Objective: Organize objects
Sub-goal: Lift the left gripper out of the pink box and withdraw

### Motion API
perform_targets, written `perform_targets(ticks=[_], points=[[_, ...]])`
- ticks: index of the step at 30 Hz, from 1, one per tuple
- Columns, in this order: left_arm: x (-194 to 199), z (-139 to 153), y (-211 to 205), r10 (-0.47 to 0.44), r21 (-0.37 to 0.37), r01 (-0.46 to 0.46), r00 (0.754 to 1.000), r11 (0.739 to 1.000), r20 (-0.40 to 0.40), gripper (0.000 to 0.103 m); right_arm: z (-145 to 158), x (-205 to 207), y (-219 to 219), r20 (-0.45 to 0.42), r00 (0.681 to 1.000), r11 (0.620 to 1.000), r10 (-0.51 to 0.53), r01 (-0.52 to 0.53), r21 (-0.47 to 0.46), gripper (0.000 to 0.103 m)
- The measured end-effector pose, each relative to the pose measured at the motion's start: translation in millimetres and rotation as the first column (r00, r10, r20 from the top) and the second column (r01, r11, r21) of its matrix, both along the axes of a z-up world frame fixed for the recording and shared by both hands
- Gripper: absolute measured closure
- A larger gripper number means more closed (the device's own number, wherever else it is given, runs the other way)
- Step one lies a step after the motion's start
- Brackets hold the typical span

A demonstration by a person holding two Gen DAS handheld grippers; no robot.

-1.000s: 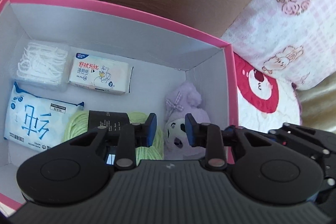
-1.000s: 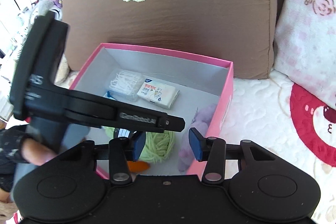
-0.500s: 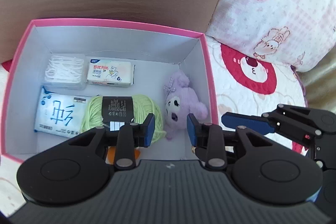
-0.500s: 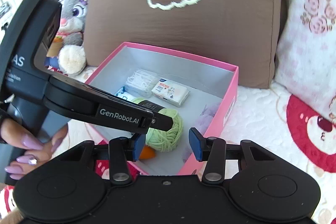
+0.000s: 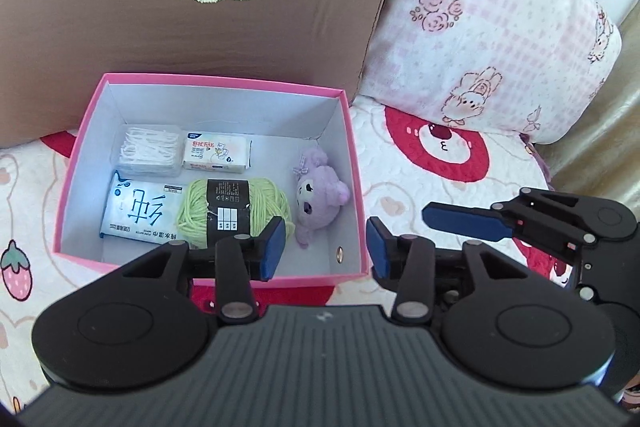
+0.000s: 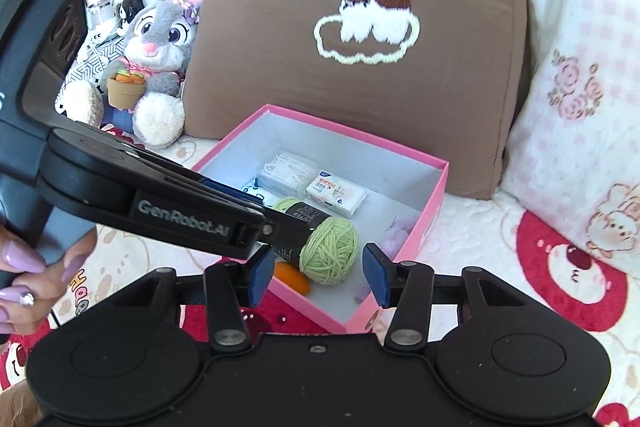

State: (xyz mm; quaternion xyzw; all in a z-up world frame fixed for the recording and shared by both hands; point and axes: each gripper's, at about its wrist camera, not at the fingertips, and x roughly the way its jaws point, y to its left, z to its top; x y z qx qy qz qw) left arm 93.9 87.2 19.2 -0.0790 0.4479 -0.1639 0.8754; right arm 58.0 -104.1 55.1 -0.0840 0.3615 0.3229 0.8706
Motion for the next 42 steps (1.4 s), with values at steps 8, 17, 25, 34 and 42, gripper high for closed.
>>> perform_targets(ticks=[8, 17, 25, 34, 42], points=[[-36, 15, 7, 0.009, 0.022, -0.009, 1.0, 1.0, 0.009, 0.056, 17, -38, -17, 0.045, 0.998, 0.999, -0.035, 0.035, -0.005, 0.046], [-75, 19, 5, 0.017, 0.039, -0.017, 1.0, 0.999, 0.006, 0.052, 22, -78, -31, 0.075, 0.995, 0.997, -0.066, 0.068, -0.032, 0.042], [-98, 15, 2, 0.03, 0.061, -0.03, 1.0, 0.998, -0.002, 0.048, 16, -95, -51, 0.083, 0.987, 0.99, -0.135, 0.138, -0.026, 0.041], [-109, 0, -4, 0.069, 0.097, -0.067, 0.997, 0.993, -0.017, 0.043, -7, -92, -70, 0.057, 0.967, 0.968, -0.249, 0.25, -0.03, 0.038], [-117, -13, -13, 0.108, 0.12, -0.105, 0.994, 0.987, -0.017, 0.039, -22, -94, -79, 0.075, 0.949, 0.946, -0.307, 0.313, -0.081, 0.026]])
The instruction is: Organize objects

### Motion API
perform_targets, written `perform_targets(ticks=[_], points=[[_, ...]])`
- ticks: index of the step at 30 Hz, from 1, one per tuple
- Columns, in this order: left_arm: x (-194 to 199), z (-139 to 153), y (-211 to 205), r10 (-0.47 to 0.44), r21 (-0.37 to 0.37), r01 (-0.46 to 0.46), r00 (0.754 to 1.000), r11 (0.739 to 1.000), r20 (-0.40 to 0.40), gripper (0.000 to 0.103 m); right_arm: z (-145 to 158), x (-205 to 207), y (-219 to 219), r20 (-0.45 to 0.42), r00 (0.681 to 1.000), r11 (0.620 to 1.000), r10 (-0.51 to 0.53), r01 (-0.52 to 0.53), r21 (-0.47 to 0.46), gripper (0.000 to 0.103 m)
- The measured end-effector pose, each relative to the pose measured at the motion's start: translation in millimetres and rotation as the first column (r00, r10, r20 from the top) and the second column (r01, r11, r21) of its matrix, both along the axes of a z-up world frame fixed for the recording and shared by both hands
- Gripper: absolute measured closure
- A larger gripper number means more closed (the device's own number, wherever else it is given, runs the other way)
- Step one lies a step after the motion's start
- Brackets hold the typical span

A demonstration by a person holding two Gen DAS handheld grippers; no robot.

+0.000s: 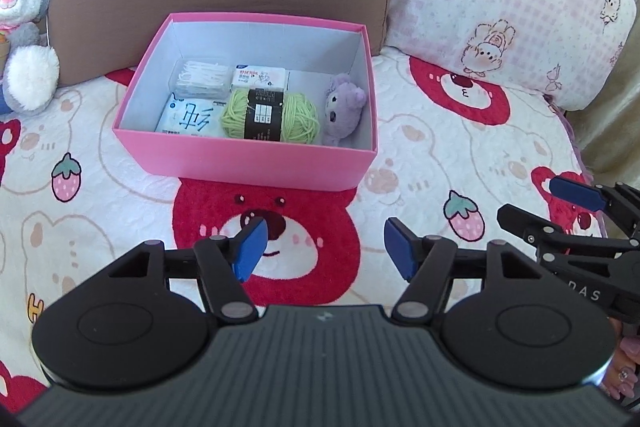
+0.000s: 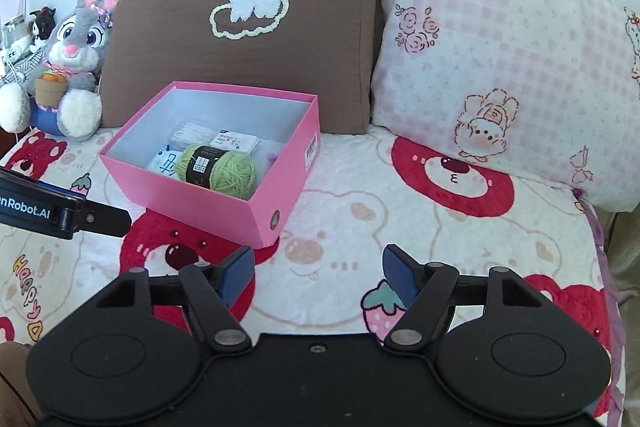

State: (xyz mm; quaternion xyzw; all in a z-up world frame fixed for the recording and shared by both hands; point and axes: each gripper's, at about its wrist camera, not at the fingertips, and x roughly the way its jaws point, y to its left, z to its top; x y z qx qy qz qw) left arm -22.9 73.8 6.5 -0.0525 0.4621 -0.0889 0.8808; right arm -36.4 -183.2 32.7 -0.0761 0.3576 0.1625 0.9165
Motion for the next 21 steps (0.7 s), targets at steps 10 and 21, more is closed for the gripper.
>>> perform_targets(ticks=[10, 21], points=[[-3, -16, -12, -0.002, 0.026, 0.002, 1.0, 1.0, -0.007, 0.034, -11, 7, -5, -0.017, 0.997, 0.997, -0.072, 0.071, -0.014, 0.015], [-6, -24, -5, 0.041, 0.044, -0.041, 0.999, 0.998, 0.012, 0.015, -19, 10, 0, -0.048, 0.99, 0.989, -0.136, 0.133, -0.057, 0.013]])
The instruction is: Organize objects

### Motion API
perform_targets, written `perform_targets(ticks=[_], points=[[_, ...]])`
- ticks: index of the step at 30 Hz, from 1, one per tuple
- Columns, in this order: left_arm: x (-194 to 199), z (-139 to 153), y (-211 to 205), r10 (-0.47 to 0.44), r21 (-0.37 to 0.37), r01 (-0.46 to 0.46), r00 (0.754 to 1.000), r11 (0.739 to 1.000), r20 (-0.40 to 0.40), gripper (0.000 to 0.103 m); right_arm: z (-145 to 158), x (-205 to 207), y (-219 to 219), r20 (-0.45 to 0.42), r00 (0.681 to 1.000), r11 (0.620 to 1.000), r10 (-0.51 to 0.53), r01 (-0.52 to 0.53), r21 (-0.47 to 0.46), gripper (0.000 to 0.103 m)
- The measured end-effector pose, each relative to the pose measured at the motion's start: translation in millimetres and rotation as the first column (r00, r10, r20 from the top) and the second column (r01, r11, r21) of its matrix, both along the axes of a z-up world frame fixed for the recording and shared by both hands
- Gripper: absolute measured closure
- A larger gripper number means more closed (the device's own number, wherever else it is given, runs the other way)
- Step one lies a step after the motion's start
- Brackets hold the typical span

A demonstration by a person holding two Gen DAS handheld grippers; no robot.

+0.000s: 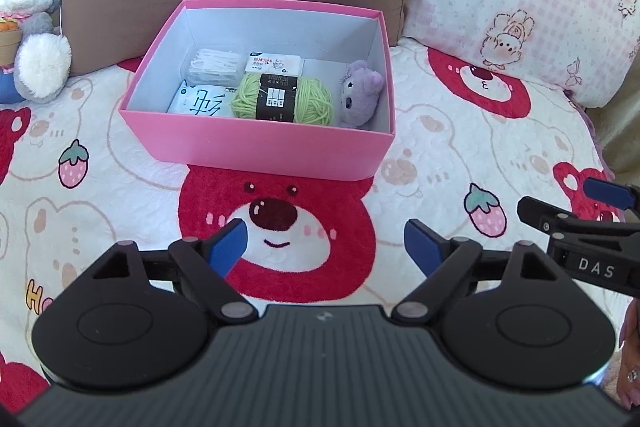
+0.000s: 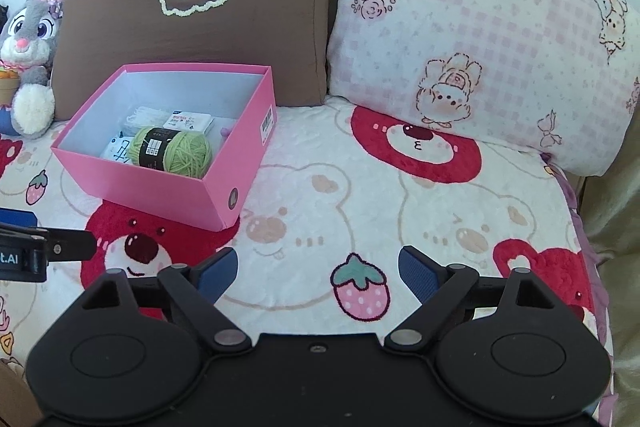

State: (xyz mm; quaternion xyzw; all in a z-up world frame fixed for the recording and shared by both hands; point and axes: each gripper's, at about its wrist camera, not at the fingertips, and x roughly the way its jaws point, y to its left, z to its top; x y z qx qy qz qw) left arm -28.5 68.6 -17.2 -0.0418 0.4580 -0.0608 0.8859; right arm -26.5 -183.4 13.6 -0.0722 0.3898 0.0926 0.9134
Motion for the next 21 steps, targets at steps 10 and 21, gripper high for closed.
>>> perform_targets(ticks=[10, 21], points=[[1.7, -3.4, -2.1, 0.031, 0.071, -0.03, 0.999, 0.997, -0.022, 0.001, -1.5, 2.2, -2.6, -0.04, 0.998, 0.999, -0.047, 0.048, 0.023, 0.013], [0.2, 0.8, -5.9, 0.033, 0.102, -0.031, 0.999, 0.994, -0.012, 0.001, -3.9, 4.0, -2.9, -0.075, 0.995, 0.998, -0.066, 0.067, 0.01, 0.013]])
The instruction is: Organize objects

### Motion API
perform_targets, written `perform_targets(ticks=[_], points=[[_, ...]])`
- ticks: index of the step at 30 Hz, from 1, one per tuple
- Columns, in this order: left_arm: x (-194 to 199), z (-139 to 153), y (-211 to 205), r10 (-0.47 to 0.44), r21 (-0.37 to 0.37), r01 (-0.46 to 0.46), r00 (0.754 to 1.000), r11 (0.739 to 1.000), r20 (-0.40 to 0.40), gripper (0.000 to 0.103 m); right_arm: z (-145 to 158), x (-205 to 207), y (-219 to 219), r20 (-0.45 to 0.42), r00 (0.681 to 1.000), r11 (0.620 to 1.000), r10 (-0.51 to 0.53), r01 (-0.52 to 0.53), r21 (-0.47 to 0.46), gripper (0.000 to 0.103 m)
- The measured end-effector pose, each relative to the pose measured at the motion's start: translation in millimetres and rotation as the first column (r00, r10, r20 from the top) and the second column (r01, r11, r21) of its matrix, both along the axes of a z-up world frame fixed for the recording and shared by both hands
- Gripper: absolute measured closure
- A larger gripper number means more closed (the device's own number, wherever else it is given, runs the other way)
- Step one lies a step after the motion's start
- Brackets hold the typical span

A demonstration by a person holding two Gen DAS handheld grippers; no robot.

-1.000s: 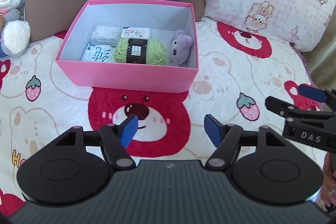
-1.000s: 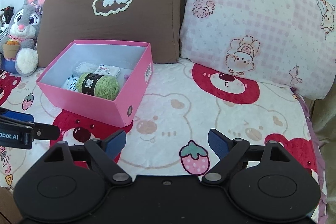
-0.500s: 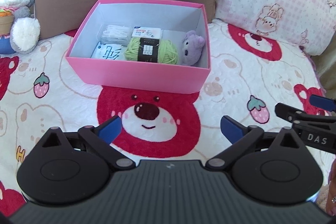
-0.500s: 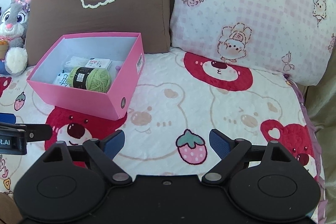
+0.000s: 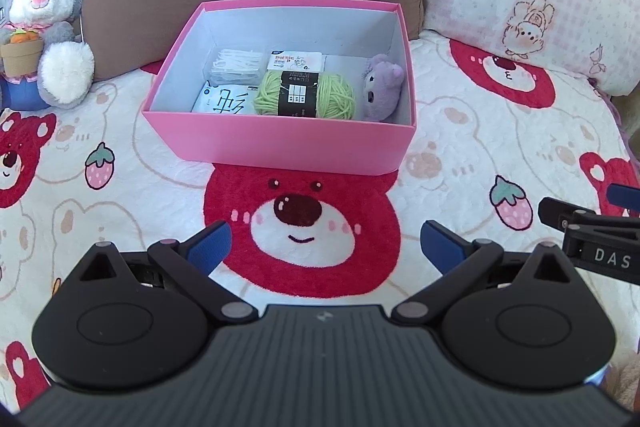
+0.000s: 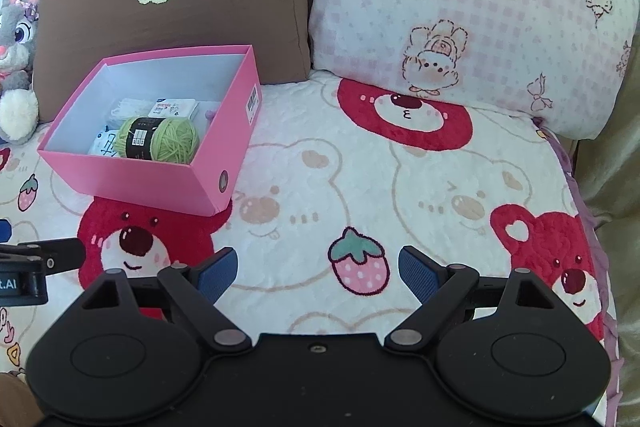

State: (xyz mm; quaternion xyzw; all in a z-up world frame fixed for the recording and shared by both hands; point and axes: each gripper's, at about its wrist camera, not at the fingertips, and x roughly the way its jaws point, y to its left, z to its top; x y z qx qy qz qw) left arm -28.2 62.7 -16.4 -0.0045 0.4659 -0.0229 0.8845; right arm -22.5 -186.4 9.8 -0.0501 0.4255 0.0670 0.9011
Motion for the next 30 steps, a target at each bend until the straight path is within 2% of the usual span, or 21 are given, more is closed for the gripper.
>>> perform_targets(ticks=[3, 12, 30], points=[[1.7, -1.3, -0.9, 0.003, 0.015, -0.003, 1.0, 1.0, -0.022, 0.0, 0.3, -0.8, 0.2, -0.004, 1.0, 1.0, 0.003, -0.003, -0.003, 0.013], [2.5, -5.9, -0.1, 0.001, -0.007, -0.001, 0.999, 1.0, -0.046, 0.0, -0.7, -0.7, 0.3, -0.01, 1.0, 1.0, -0.007, 0.007, -0.005, 0.013], [-3.6, -4.5, -2.4, 0.0, -0.018, -0.001, 0.999, 1.0, -0.048, 0.0, 2.2, -4.2, -6.4, -0.008, 0.999, 0.999, -0.032, 0.031, -0.029, 0.013]])
